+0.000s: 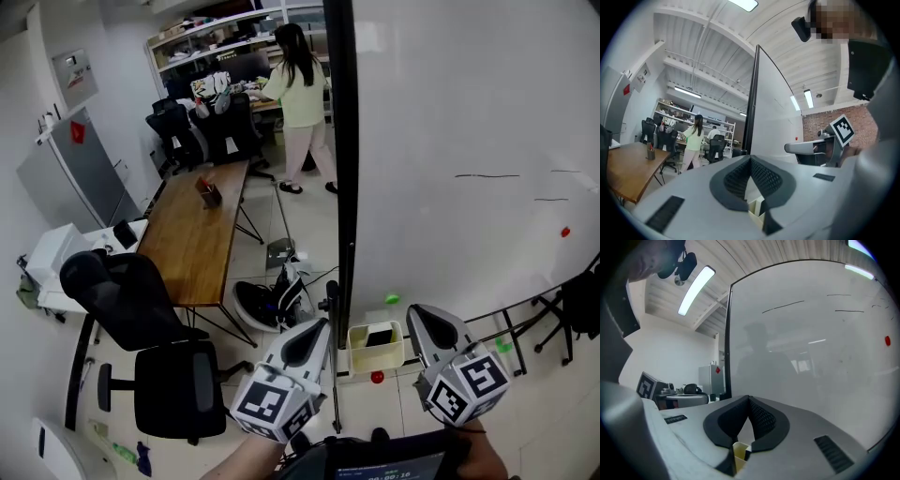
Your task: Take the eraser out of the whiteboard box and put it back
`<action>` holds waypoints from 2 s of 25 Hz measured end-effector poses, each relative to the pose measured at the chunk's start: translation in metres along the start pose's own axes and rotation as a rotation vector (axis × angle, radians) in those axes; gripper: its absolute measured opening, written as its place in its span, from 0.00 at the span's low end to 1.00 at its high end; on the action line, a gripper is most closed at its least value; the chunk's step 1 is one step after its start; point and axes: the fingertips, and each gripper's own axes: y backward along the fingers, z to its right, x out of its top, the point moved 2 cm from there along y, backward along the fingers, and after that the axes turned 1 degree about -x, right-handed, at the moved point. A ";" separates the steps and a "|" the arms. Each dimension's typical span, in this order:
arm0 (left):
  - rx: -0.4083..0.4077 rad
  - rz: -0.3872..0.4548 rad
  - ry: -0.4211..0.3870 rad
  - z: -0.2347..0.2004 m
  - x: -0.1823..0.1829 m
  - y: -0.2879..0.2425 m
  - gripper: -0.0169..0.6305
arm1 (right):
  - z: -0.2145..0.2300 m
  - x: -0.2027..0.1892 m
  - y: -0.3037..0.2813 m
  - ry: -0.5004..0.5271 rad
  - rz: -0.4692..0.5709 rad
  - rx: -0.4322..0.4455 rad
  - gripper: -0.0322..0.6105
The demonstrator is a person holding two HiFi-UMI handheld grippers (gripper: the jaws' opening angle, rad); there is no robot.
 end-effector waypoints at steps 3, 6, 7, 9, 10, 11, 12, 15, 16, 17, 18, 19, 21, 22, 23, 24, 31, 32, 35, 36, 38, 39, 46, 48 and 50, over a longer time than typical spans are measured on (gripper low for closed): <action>-0.003 0.027 -0.016 0.006 0.011 0.000 0.07 | 0.001 0.008 0.003 0.009 0.017 0.004 0.08; -0.001 0.030 -0.015 0.010 0.013 0.003 0.07 | -0.001 0.012 0.006 0.009 0.021 0.017 0.08; 0.002 0.031 -0.017 0.012 0.015 0.004 0.07 | -0.002 0.014 0.008 0.008 0.021 0.023 0.08; 0.011 0.033 -0.022 0.017 0.019 0.004 0.07 | -0.001 0.018 0.011 0.009 0.026 0.039 0.08; 0.018 0.035 -0.024 0.020 0.021 0.003 0.07 | 0.001 0.021 0.013 0.011 0.029 0.049 0.08; 0.027 0.036 -0.026 0.024 0.022 0.002 0.07 | 0.003 0.023 0.015 0.013 0.032 0.059 0.08; 0.037 0.038 -0.029 0.028 0.023 0.001 0.07 | 0.006 0.026 0.018 0.013 0.035 0.069 0.08; 0.072 0.036 -0.034 0.042 0.024 0.002 0.07 | 0.013 0.034 0.028 0.011 0.045 0.106 0.08; 0.087 0.035 -0.036 0.048 0.025 0.003 0.07 | 0.016 0.037 0.032 0.011 0.050 0.120 0.08; 0.102 0.035 -0.038 0.054 0.025 0.004 0.07 | 0.019 0.039 0.036 0.011 0.056 0.137 0.08; 0.118 0.034 -0.042 0.060 0.026 0.005 0.07 | 0.021 0.041 0.041 0.009 0.061 0.155 0.08; 0.136 0.034 -0.046 0.066 0.026 0.007 0.07 | 0.024 0.043 0.045 0.008 0.063 0.175 0.08; 0.173 0.034 -0.053 0.080 0.025 0.012 0.07 | 0.030 0.044 0.055 0.008 0.061 0.213 0.08; 0.188 0.034 -0.058 0.086 0.025 0.014 0.07 | 0.032 0.044 0.059 0.009 0.059 0.227 0.08; 0.201 0.033 -0.063 0.091 0.026 0.017 0.07 | 0.034 0.045 0.062 0.007 0.058 0.236 0.08; 0.208 0.034 -0.067 0.094 0.028 0.022 0.07 | 0.033 0.045 0.064 0.004 0.059 0.241 0.08; 0.185 0.065 -0.075 0.112 0.040 0.086 0.07 | -0.016 0.055 0.099 0.019 0.095 0.213 0.08; 0.176 0.061 -0.069 0.111 0.040 0.098 0.07 | -0.027 0.054 0.103 0.011 0.095 0.201 0.08; 0.145 0.053 -0.079 0.106 0.041 0.136 0.07 | -0.064 0.047 0.116 -0.007 0.096 0.180 0.08; 0.135 0.055 -0.083 0.104 0.041 0.148 0.07 | -0.075 0.045 0.120 0.000 0.094 0.169 0.08; 0.110 0.056 -0.071 0.103 0.036 0.168 0.07 | -0.093 0.039 0.130 -0.004 0.088 0.143 0.08; 0.093 0.051 -0.063 0.103 0.032 0.175 0.07 | -0.099 0.036 0.136 -0.014 0.085 0.130 0.08; 0.036 0.066 -0.051 0.129 0.038 0.212 0.07 | -0.134 0.035 0.188 -0.004 0.079 0.095 0.08; 0.030 0.073 -0.059 0.144 0.042 0.214 0.07 | -0.131 0.039 0.205 -0.002 0.087 0.089 0.08; 0.033 0.085 -0.058 0.159 0.046 0.215 0.07 | -0.126 0.043 0.221 -0.001 0.091 0.093 0.08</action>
